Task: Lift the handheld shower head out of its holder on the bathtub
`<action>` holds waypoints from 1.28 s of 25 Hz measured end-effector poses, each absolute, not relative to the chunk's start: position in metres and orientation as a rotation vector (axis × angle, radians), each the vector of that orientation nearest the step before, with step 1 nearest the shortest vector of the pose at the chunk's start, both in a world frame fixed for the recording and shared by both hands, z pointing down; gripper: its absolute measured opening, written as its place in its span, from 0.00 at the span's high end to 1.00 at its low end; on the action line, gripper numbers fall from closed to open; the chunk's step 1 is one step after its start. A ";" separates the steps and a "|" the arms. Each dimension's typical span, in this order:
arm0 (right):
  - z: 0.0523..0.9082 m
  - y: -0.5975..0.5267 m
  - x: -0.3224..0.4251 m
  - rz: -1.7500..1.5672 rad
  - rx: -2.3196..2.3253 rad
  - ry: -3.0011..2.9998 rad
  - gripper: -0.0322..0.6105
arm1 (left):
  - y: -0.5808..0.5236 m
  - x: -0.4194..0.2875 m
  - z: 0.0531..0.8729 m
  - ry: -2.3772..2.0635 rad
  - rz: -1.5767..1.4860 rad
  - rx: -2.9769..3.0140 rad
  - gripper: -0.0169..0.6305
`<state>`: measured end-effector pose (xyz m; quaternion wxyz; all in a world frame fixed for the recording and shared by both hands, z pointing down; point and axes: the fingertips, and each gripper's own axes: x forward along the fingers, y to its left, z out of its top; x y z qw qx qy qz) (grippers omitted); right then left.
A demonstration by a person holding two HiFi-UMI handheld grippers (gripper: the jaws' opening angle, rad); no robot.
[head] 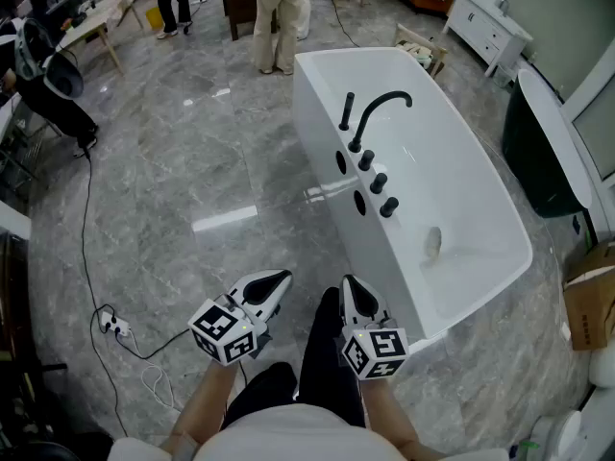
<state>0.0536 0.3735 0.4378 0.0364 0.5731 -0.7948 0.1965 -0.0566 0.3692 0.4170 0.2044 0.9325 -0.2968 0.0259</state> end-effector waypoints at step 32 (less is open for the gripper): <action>0.351 0.541 0.000 0.451 1.884 -2.617 0.92 | 0.539 -0.082 0.366 -0.734 -0.031 2.700 0.96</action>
